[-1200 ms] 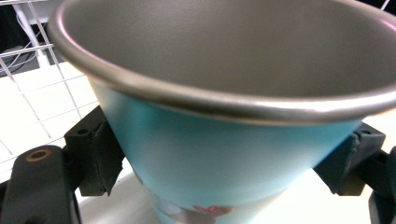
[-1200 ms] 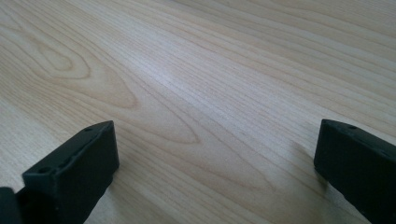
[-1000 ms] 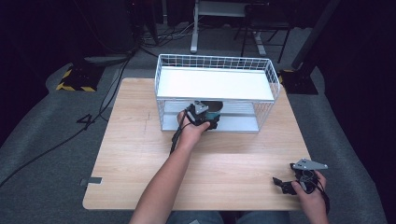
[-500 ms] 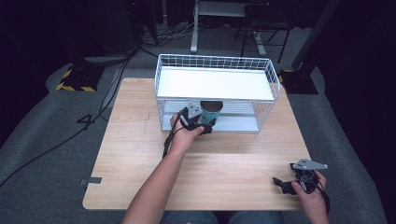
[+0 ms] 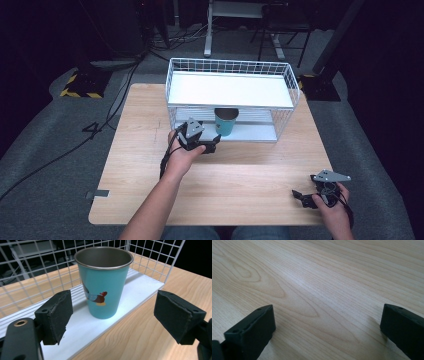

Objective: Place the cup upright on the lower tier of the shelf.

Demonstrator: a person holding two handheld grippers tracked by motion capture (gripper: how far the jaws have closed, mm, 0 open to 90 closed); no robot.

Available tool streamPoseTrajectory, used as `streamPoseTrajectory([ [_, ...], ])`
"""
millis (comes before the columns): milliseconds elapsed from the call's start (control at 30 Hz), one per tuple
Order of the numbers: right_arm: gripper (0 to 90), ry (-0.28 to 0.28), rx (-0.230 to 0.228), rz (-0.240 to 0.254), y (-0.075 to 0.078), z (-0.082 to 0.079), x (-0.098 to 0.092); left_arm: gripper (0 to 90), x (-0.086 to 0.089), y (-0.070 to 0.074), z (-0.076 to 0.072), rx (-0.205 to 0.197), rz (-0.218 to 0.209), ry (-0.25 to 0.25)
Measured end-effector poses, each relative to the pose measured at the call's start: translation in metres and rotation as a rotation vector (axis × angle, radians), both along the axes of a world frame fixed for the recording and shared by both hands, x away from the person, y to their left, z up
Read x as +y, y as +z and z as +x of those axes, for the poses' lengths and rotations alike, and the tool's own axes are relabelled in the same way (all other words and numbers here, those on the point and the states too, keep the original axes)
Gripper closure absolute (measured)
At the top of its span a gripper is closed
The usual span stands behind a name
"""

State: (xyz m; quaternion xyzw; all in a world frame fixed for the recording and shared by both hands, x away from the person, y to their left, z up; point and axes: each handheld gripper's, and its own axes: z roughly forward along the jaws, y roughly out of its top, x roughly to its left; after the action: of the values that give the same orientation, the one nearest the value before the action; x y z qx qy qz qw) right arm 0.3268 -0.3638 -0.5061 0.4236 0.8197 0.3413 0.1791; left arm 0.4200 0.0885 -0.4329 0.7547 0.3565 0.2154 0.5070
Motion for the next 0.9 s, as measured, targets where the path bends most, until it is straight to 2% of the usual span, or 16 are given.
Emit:
streamPoseTrajectory([
  [67,0.1,0.0,0.0,0.0,0.0,0.0,0.0,17.7,0.005,0.003,-0.006,0.015,0.004,-0.008],
  [300,0.1,0.0,0.0,0.0,0.0,0.0,0.0,18.4,0.026,0.014,-0.031,0.008,0.002,-0.01],
  [467,0.1,0.0,0.0,-0.001,0.0,0.0,0.0,18.9,0.04,0.017,-0.047,0.022,0.039,-0.01],
  [600,0.1,-0.003,0.001,0.001,0.0,0.0,0.002,18.8,0.048,0.019,-0.059,0.019,0.032,-0.029],
  [733,0.1,0.011,0.001,0.001,0.0,0.002,0.007,18.5,0.055,0.023,-0.071,0.008,0.064,-0.049],
  [900,0.1,0.017,0.001,-0.001,0.0,0.002,0.01,18.4,0.063,0.024,-0.087,0.017,0.112,-0.074],
])
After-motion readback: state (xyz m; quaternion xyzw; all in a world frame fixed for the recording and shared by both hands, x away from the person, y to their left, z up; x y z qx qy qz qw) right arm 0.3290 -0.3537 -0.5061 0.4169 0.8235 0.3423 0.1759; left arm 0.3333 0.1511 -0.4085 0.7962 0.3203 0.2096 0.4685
